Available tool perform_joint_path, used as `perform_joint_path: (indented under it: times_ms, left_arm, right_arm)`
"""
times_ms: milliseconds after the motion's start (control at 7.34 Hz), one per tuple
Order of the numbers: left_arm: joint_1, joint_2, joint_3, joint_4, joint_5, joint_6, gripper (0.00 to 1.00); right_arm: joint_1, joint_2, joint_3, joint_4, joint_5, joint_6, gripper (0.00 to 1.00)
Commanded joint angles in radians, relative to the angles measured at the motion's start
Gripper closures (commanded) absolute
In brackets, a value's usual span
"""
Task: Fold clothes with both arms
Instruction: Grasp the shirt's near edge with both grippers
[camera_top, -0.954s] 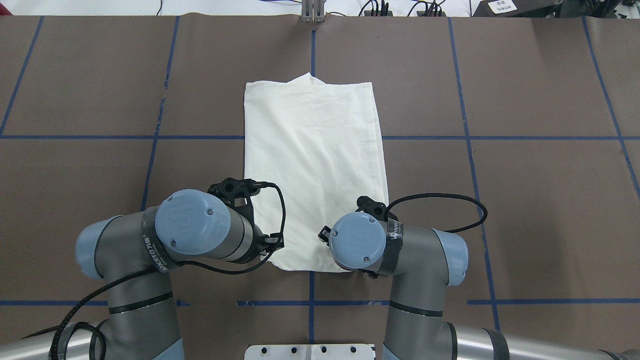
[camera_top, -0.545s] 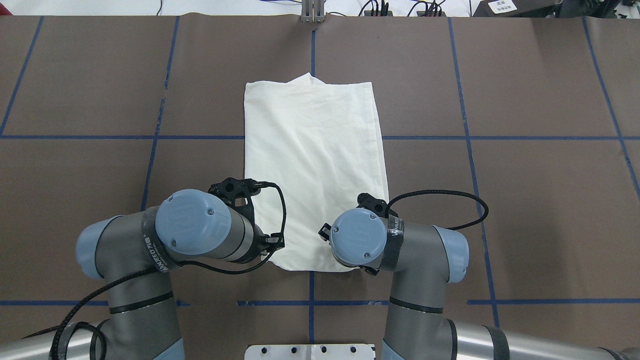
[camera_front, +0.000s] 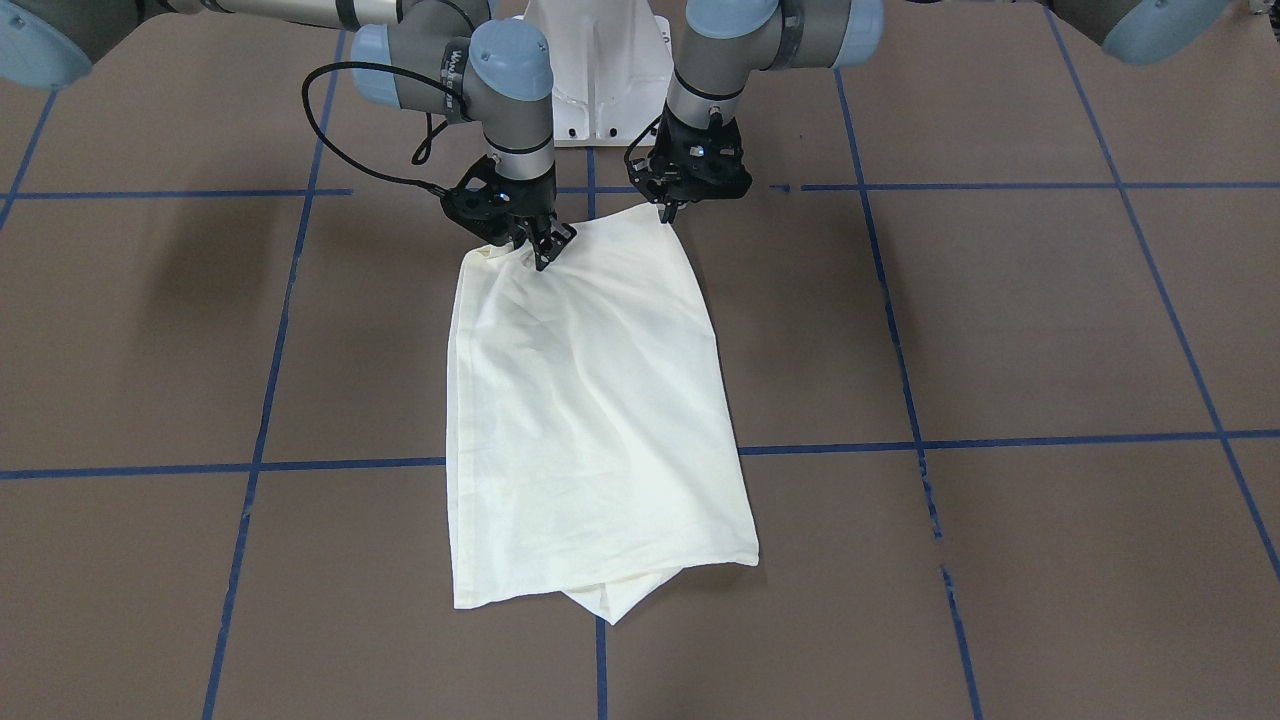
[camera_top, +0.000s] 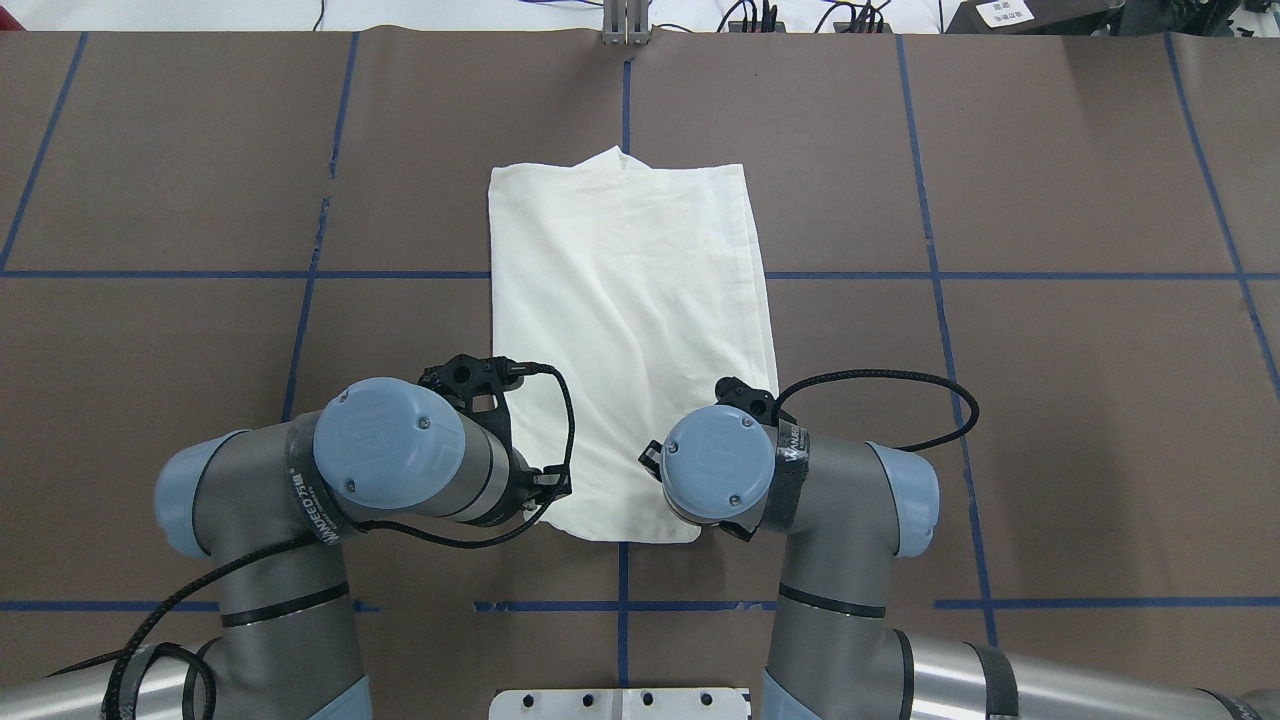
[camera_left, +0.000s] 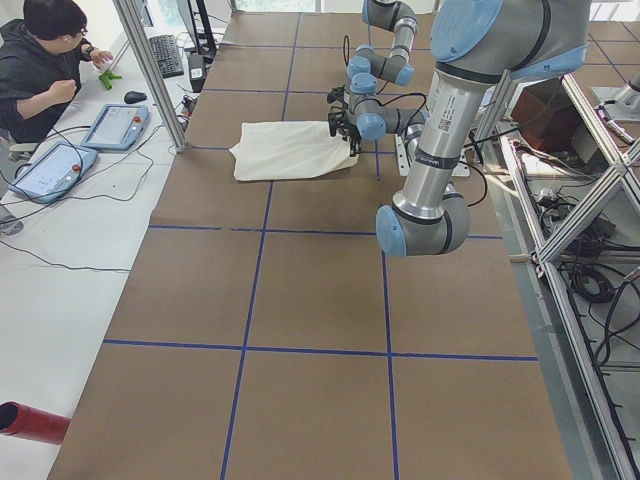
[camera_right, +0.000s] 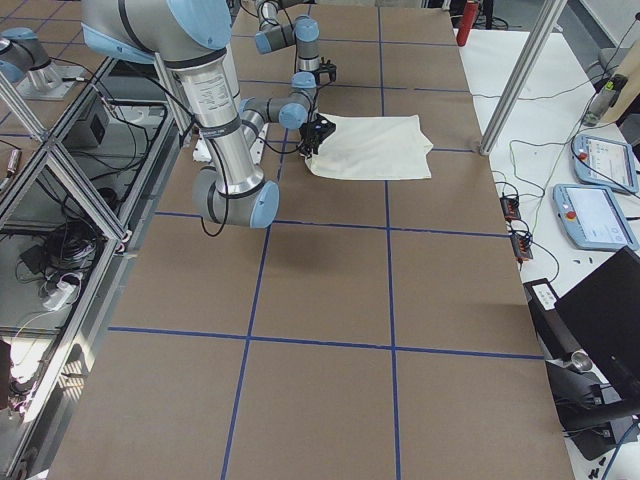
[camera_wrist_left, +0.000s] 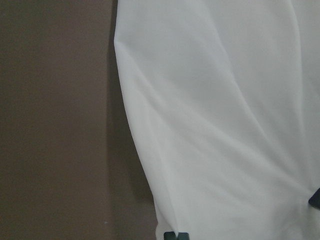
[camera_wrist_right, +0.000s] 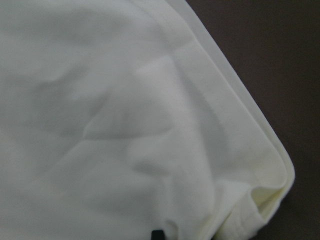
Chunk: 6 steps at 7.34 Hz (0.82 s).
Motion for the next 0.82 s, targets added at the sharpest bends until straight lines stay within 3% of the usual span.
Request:
perform_joint_path:
  times_ms: [0,409,681]
  left_arm:
    - [0.0,-0.007,0.0,0.0,0.0,-0.002,1.0]
    - [-0.002,-0.007,-0.015,0.005,-0.003,-0.012,1.0]
    - [-0.002,0.019,-0.088,0.006,-0.055,-0.046,1.0]
  right_arm:
    - [0.006,-0.011,0.045,0.0,-0.004,-0.001,1.0]
    - [0.007,-0.033,0.069,0.0,-0.004,-0.002,1.0]
    - [-0.038,-0.131,0.227,0.0,0.005,-0.028,1.0]
